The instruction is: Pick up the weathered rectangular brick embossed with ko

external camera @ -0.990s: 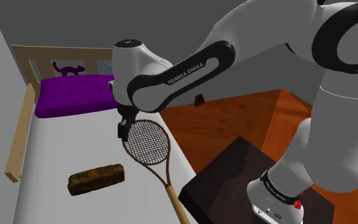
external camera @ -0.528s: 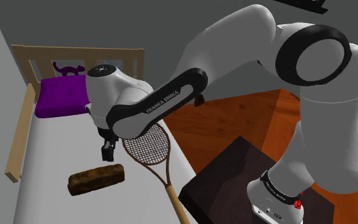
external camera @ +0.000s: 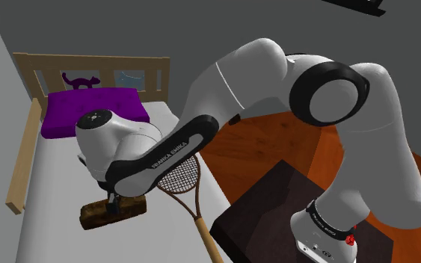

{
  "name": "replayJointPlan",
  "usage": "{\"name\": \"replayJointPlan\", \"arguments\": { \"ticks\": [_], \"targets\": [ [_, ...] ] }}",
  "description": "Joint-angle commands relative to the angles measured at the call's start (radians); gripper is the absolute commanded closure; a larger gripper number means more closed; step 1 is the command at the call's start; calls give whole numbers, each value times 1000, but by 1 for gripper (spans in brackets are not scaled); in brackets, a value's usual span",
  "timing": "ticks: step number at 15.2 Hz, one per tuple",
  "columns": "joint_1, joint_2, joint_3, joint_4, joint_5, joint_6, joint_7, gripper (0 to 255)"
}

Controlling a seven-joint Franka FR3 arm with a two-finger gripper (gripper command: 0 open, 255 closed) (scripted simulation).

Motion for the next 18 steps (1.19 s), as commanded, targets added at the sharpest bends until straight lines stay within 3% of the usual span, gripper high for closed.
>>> {"name": "replayJointPlan", "arguments": {
  "ticks": [1,7,8,18],
  "targets": [
    [7,29,-5,17,-7,12,1,0],
    [15,77,-15,33,-17,44,7,0],
    [15,78,-15,35,-17,43,7,255],
    [13,67,-13,29,-15,37,6,255]
  ]
}}
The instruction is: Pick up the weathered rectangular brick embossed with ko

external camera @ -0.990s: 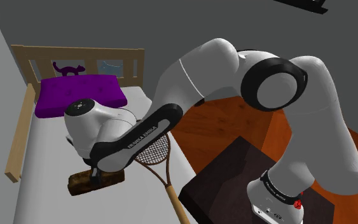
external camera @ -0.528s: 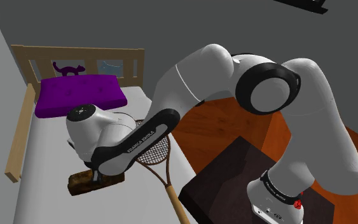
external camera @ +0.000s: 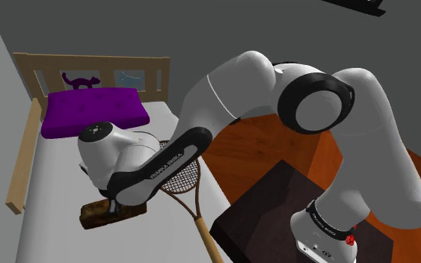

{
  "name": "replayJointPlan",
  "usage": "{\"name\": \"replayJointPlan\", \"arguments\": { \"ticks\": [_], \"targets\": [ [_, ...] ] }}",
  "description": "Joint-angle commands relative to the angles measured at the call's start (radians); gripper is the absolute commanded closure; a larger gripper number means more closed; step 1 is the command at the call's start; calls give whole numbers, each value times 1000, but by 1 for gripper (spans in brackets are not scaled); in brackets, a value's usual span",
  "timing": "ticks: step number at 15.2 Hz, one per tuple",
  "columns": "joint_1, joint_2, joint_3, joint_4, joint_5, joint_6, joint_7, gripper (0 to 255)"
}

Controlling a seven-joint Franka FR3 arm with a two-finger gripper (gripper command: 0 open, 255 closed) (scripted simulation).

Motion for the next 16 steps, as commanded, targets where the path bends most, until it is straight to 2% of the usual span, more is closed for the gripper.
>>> {"name": "replayJointPlan", "arguments": {
  "ticks": [1,16],
  "targets": [
    [-2,-15,3,-5,3,-10,-2,255],
    [-23,-142,32,-32,34,-110,-21,255]
  ]
}}
